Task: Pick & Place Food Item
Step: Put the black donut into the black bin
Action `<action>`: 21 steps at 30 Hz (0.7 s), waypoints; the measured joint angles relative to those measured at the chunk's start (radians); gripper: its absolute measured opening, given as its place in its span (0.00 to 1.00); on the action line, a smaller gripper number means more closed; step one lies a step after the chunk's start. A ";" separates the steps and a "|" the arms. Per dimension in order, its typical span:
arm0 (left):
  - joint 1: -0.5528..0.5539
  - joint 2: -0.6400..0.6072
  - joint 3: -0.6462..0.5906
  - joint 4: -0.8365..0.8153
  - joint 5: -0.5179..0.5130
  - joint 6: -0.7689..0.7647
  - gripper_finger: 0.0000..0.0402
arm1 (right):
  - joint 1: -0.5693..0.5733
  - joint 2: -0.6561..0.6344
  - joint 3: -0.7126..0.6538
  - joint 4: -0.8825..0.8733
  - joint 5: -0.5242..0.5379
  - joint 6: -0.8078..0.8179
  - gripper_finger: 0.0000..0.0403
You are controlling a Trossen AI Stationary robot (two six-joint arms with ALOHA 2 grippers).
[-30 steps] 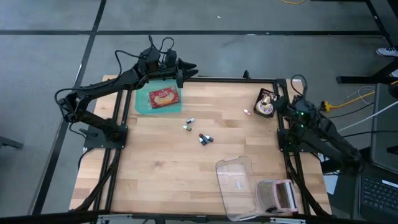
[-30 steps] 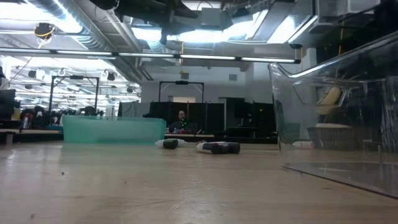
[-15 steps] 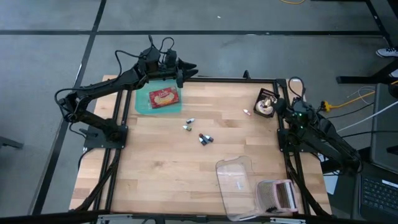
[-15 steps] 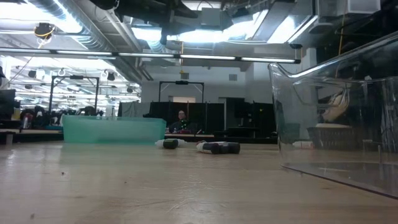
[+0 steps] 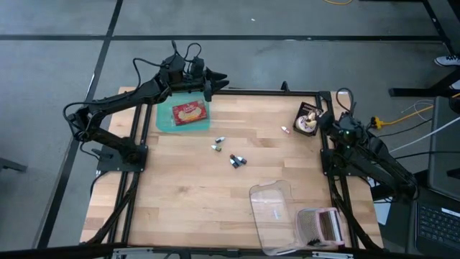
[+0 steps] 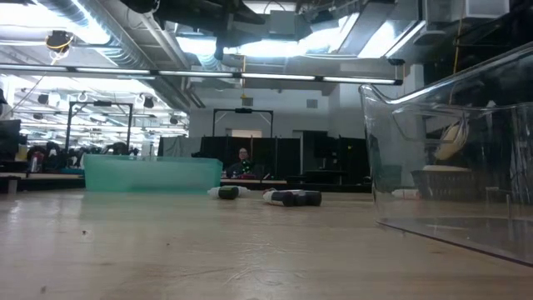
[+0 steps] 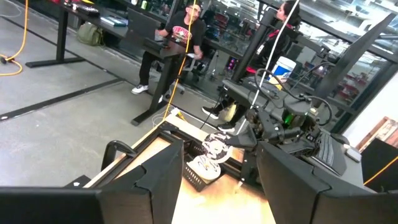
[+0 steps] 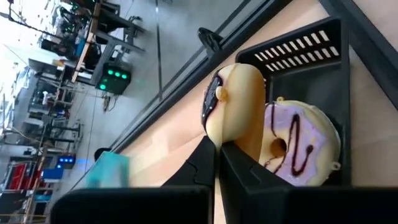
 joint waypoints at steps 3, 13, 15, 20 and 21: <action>0.000 0.000 0.000 0.000 0.000 0.000 0.49 | 0.000 0.000 0.000 0.020 0.001 0.008 0.01; 0.000 0.000 0.000 -0.009 0.000 0.008 0.49 | 0.000 0.028 0.000 0.313 -0.050 -0.072 0.01; 0.000 0.000 0.000 -0.013 0.000 0.015 0.49 | 0.000 0.050 0.000 0.362 -0.083 -0.106 0.01; 0.000 0.003 0.000 -0.027 0.000 0.026 0.49 | 0.000 0.127 -0.009 0.471 -0.152 -0.165 0.01; 0.000 0.004 0.000 -0.029 0.004 0.026 0.49 | 0.001 0.134 -0.023 0.523 -0.151 -0.169 0.01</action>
